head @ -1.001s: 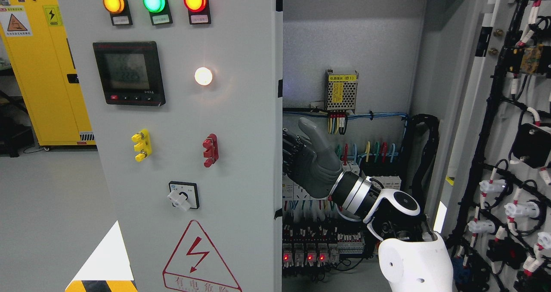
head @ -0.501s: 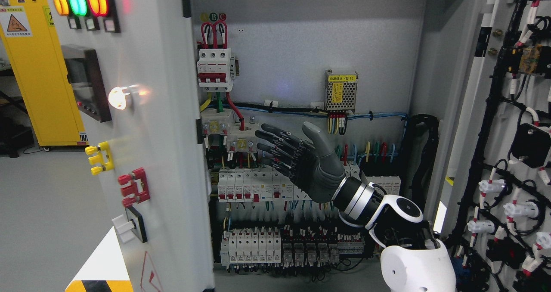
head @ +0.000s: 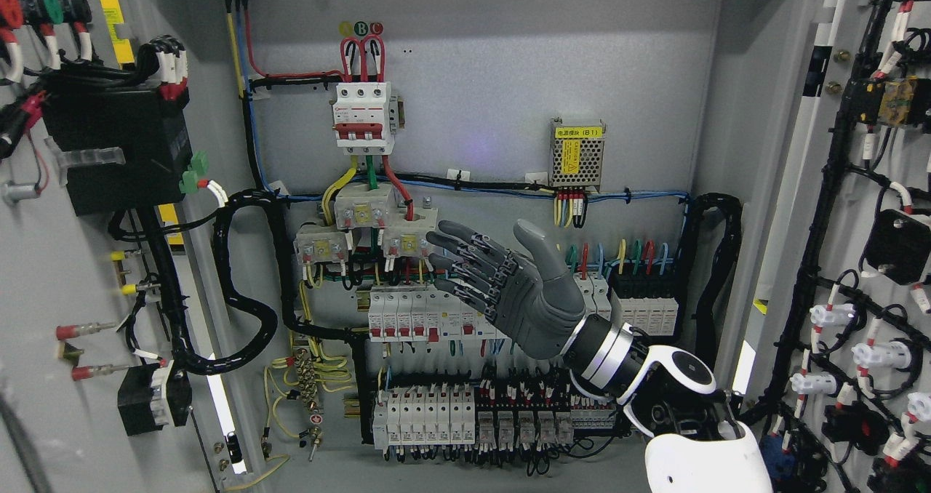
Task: Open door with both hands
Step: 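Pull the indicator-light door outward with the right hand, swinging it open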
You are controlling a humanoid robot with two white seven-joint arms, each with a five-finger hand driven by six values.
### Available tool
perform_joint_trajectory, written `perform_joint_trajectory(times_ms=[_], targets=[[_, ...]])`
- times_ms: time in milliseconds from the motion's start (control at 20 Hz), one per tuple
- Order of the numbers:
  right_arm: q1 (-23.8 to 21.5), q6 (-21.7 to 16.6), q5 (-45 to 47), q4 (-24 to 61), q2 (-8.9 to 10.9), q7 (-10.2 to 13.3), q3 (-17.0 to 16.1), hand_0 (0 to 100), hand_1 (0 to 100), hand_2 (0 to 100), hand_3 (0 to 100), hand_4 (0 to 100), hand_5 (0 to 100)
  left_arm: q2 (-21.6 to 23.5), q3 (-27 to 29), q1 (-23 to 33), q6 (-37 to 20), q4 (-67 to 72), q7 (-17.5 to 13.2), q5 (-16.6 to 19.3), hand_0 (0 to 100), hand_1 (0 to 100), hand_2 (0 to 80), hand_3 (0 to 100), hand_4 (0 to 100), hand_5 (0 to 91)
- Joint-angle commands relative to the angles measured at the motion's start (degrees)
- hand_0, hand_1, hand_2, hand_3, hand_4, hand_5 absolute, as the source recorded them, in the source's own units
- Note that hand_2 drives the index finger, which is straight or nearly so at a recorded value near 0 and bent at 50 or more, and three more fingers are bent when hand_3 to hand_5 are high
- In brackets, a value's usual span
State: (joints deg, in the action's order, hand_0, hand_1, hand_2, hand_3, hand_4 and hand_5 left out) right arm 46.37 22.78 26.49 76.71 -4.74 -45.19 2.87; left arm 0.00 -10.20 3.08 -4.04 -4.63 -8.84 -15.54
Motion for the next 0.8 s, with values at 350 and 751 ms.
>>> perform_joint_trajectory(times_ms=[350,751], targets=[[-6.02,-1.59,0.49,7.57,2.90,0.46,4.41,22,0,0,0,0,0,-1.58,0.00,0.00,0.00,-0.03,0.05,-0.02,0,0,0.0,0,0,0.0],[-13.75,-1.68,0.49,17.58,2.90,0.46,13.46,22,0,0,0,0,0,-1.58,0.00,0.00,0.00,-0.03,0.05,-0.02,0,0,0.0,0,0,0.0]])
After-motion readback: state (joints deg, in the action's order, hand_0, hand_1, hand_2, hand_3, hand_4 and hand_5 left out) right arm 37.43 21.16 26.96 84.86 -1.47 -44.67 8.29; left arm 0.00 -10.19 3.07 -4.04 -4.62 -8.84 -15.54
